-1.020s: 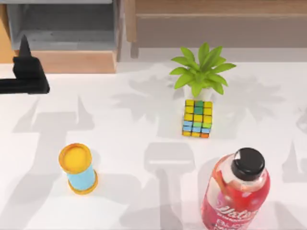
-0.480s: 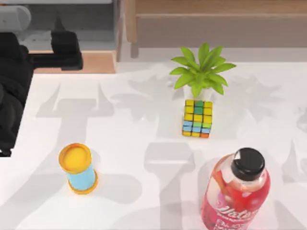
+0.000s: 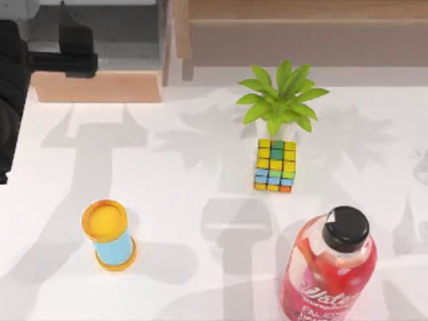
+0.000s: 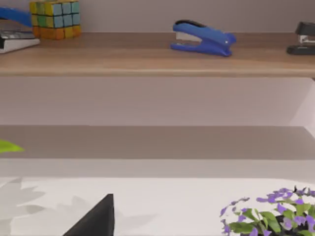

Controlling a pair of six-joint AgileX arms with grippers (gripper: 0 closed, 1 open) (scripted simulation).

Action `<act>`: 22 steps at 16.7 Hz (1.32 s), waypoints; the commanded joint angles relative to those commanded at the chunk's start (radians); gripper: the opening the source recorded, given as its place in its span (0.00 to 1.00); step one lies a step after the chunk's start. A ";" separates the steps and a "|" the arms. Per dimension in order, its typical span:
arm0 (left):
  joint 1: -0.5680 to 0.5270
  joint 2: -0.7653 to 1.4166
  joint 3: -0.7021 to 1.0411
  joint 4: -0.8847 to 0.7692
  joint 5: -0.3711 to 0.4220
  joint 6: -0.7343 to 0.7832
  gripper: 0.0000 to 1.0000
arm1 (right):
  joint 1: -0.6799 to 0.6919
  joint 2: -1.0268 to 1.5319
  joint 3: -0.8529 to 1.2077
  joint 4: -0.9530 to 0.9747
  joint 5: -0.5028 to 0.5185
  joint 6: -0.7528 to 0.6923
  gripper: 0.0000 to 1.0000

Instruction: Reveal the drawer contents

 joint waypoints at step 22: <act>0.797 1.160 0.481 0.651 0.890 1.416 1.00 | 0.000 0.000 0.000 0.000 0.000 0.000 1.00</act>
